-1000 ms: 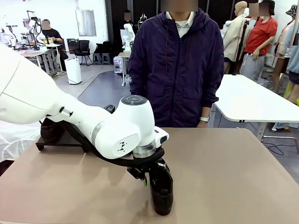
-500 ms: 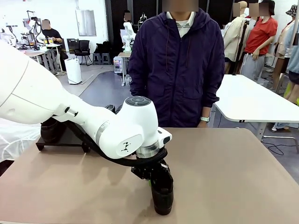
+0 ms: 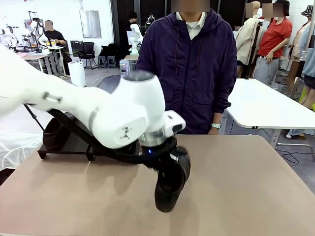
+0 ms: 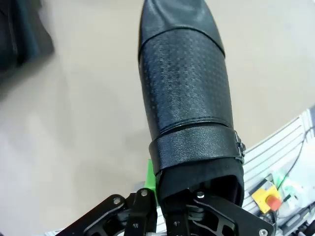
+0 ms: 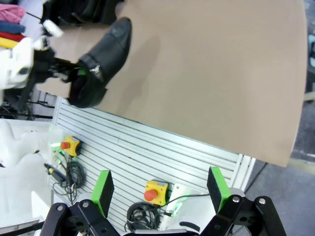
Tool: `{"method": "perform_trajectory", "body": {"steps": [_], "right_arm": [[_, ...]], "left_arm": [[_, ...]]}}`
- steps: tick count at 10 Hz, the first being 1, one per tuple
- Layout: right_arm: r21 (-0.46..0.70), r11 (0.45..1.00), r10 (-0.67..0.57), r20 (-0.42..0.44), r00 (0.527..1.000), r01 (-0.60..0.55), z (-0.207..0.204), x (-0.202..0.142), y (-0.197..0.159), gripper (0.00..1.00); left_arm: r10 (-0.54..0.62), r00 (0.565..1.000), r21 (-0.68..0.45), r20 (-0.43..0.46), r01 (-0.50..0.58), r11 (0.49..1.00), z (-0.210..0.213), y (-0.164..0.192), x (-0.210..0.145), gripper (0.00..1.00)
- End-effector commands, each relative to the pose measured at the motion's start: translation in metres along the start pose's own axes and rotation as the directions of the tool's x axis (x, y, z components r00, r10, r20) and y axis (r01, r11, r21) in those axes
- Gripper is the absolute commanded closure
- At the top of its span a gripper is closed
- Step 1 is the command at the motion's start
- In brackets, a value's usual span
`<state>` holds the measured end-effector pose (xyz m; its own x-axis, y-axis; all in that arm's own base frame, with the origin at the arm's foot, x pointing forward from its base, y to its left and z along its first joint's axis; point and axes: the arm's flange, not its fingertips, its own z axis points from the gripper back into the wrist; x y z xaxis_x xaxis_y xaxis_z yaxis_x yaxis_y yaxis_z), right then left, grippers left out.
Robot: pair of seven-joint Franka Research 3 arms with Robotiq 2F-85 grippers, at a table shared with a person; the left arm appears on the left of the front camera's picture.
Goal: Organize the shoes by placing them on the stand.
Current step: Place the Shoe from the middle of the table onto the Shoes Stand.
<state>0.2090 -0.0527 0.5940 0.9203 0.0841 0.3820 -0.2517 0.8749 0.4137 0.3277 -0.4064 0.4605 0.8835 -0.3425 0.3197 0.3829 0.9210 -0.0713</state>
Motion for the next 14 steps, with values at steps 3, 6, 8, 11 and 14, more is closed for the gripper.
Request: {"method": "perform_trajectory", "body": {"steps": [3, 6, 8, 11, 14], "right_arm": [[0.016, 1.0, -0.005, 0.003, 1.0, 0.005, 0.003, 0.003, 0.003, 0.0], [0.016, 1.0, -0.005, 0.003, 1.0, 0.005, 0.003, 0.003, 0.003, 0.0], [0.016, 1.0, -0.005, 0.003, 1.0, 0.005, 0.003, 0.003, 0.003, 0.0], [0.016, 1.0, -0.005, 0.003, 1.0, 0.005, 0.003, 0.003, 0.003, 0.0], [0.016, 1.0, -0.005, 0.003, 1.0, 0.005, 0.003, 0.003, 0.003, 0.0]], "left_arm": [[0.001, 0.95, -0.05, 0.313, 0.015, 0.999, 0.083, 0.028, -0.067, 1.0], [0.254, 0.901, -0.092, 0.35, -0.237, 0.967, 0.096, 0.041, -0.078, 1.0], [0.049, 0.94, -0.049, 0.338, -0.034, 0.998, 0.1, 0.029, -0.072, 1.0], [0.143, 0.909, -0.026, 0.392, -0.145, 0.989, 0.108, 0.06, -0.069, 1.0], [0.244, 0.857, -0.036, 0.453, -0.256, 0.966, 0.15, 0.182, -0.045, 1.0]]}}
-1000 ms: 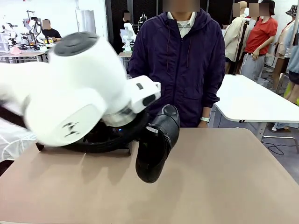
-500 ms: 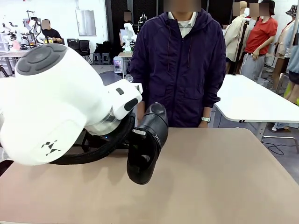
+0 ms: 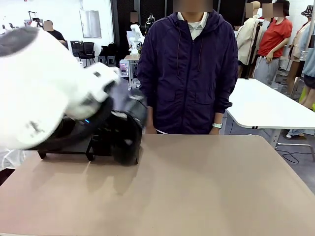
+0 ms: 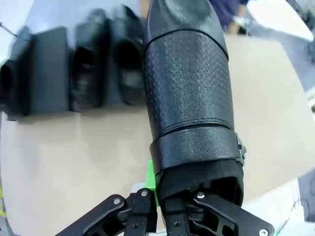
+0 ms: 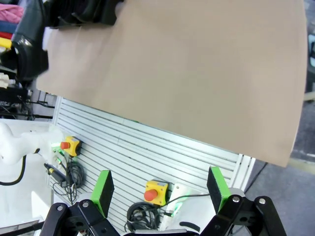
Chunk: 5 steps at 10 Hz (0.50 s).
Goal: Organize the shoes by placing them on the stand.
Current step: Place the Shoe from the middle of the table onto the Shoes Stand.
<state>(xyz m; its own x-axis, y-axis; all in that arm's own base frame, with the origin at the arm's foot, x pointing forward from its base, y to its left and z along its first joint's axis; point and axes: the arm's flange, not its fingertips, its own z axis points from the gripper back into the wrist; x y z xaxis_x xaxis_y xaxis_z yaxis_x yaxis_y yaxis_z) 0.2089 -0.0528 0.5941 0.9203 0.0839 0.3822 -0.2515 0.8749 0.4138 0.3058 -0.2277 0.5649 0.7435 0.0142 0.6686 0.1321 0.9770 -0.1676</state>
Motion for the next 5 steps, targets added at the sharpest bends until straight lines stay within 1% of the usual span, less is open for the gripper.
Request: {"method": "perform_trajectory", "body": {"steps": [1, 2, 3, 4, 5], "right_arm": [[0.016, 1.0, -0.005, 0.002, 1.0, 0.005, 0.002, 0.003, 0.003, 0.0], [0.016, 1.0, -0.005, 0.002, 1.0, 0.005, 0.002, 0.003, 0.003, 0.0], [0.016, 1.0, -0.005, 0.002, 1.0, 0.005, 0.002, 0.003, 0.003, 0.0], [0.016, 1.0, -0.005, 0.002, 1.0, 0.005, 0.002, 0.003, 0.003, 0.0], [0.016, 1.0, -0.005, 0.002, 1.0, 0.005, 0.002, 0.003, 0.003, 0.0]], "left_arm": [[-0.02, 1.0, -0.103, -0.019, 0.018, 0.994, 0.006, 0.07, 0.031, 1.0], [-0.019, 0.999, -0.059, -0.041, 0.017, 0.998, -0.005, 0.114, 0.045, 1.0], [-0.051, 0.992, -0.03, -0.116, 0.048, 0.998, -0.019, 0.145, 0.049, 1.0], [-0.063, 0.99, -0.033, -0.124, 0.059, 0.998, -0.031, 0.171, 0.053, 1.0], [-0.035, 0.995, -0.016, -0.092, 0.033, 0.999, -0.04, 0.188, 0.055, 1.0]]}}
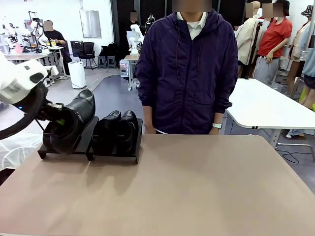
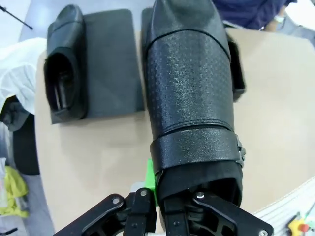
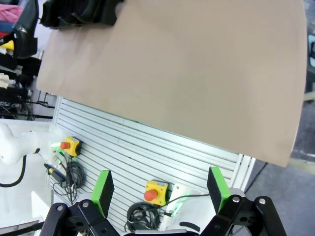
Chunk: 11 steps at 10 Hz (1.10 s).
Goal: Organize the shoes by placing them on the stand.
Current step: Place the Shoe from the middle of the table onto the Shoes Stand.
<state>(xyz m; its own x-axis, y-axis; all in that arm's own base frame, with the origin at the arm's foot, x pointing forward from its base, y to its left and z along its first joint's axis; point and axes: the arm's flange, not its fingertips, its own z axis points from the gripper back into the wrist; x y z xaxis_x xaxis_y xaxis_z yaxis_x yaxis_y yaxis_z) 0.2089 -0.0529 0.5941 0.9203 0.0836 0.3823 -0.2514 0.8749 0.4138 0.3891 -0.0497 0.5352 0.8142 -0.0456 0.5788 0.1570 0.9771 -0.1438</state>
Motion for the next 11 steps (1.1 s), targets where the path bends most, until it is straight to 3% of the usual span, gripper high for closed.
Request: {"method": "perform_trajectory", "body": {"steps": [1, 3, 4, 5, 8, 10, 11], "right_arm": [[0.016, 1.0, -0.004, 0.002, 1.0, 0.004, 0.002, 0.003, 0.003, 0.0], [0.016, 1.0, -0.004, 0.002, 1.0, 0.004, 0.002, 0.003, 0.003, 0.0], [0.016, 1.0, -0.004, 0.002, 1.0, 0.004, 0.002, 0.003, 0.003, 0.0], [0.016, 1.0, -0.004, 0.002, 1.0, 0.004, 0.002, 0.003, 0.003, 0.0], [0.016, 1.0, -0.004, 0.002, 1.0, 0.004, 0.002, 0.003, 0.003, 0.0], [0.016, 1.0, -0.004, 0.002, 1.0, 0.004, 0.002, 0.003, 0.003, 0.0], [0.016, 1.0, -0.004, 0.002, 1.0, 0.004, 0.002, 0.003, 0.003, 0.0]], "left_arm": [[0.019, 0.996, -0.024, 0.09, -0.017, 1.0, -0.008, 0.012, 0.013, 1.0], [0.039, 0.986, -0.007, 0.161, -0.038, 0.999, -0.01, 0.018, 0.015, 1.0], [0.09, 0.985, 0.01, 0.147, -0.093, 0.996, 0.009, 0.001, 0.004, 1.0], [0.031, 0.996, 0.007, 0.089, -0.032, 0.999, -0.012, 0.02, 0.012, 1.0], [0.044, 0.994, 0.011, 0.097, -0.045, 0.999, -0.009, 0.013, 0.011, 1.0], [0.051, 0.984, 0.077, 0.172, -0.065, 0.995, -0.02, 0.04, 0.04, 1.0], [0.034, 0.992, 0.058, 0.123, -0.041, 0.997, -0.038, 0.053, 0.058, 1.0]]}}
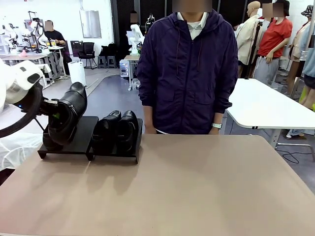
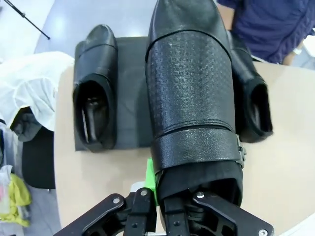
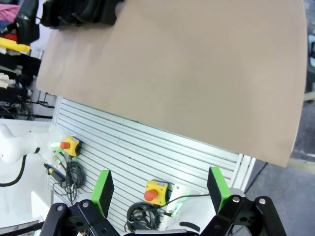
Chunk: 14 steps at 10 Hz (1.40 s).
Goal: Organize the shoes by placing them on the stand.
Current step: Place the Shoe from the middle of the table onto the Shoes Stand.
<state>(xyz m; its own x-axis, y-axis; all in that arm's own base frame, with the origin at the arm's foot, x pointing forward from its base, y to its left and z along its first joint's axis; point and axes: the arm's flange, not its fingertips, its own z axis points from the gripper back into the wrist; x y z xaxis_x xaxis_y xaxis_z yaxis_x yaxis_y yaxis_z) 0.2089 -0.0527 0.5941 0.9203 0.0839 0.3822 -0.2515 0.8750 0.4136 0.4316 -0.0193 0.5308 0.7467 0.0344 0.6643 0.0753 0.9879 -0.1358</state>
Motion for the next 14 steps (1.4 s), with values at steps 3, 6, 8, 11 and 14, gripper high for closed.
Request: {"method": "perform_trajectory", "body": {"steps": [3, 6, 8, 11, 14], "right_arm": [[0.016, 1.0, -0.005, 0.002, 1.0, 0.005, 0.002, 0.003, 0.003, 0.0], [0.016, 1.0, -0.005, 0.002, 1.0, 0.005, 0.002, 0.003, 0.003, 0.0], [0.016, 1.0, -0.005, 0.002, 1.0, 0.005, 0.002, 0.003, 0.003, 0.0], [0.016, 1.0, -0.005, 0.002, 1.0, 0.005, 0.002, 0.003, 0.003, 0.0], [0.016, 1.0, -0.005, 0.002, 1.0, 0.005, 0.002, 0.003, 0.003, 0.0]], "left_arm": [[-0.087, 0.994, -0.066, -0.07, 0.083, 0.994, -0.071, 0.026, 0.047, 1.0], [-0.083, 0.994, -0.066, -0.072, 0.078, 0.995, -0.102, 0.042, 0.052, 1.0], [-0.065, 0.994, -0.074, -0.089, 0.059, 0.996, -0.124, 0.051, 0.051, 1.0], [-0.067, 0.996, -0.062, -0.061, 0.063, 0.996, -0.156, 0.063, 0.048, 1.0], [-0.029, 0.999, -0.05, -0.016, 0.028, 0.998, -0.168, 0.07, 0.049, 1.0]]}}
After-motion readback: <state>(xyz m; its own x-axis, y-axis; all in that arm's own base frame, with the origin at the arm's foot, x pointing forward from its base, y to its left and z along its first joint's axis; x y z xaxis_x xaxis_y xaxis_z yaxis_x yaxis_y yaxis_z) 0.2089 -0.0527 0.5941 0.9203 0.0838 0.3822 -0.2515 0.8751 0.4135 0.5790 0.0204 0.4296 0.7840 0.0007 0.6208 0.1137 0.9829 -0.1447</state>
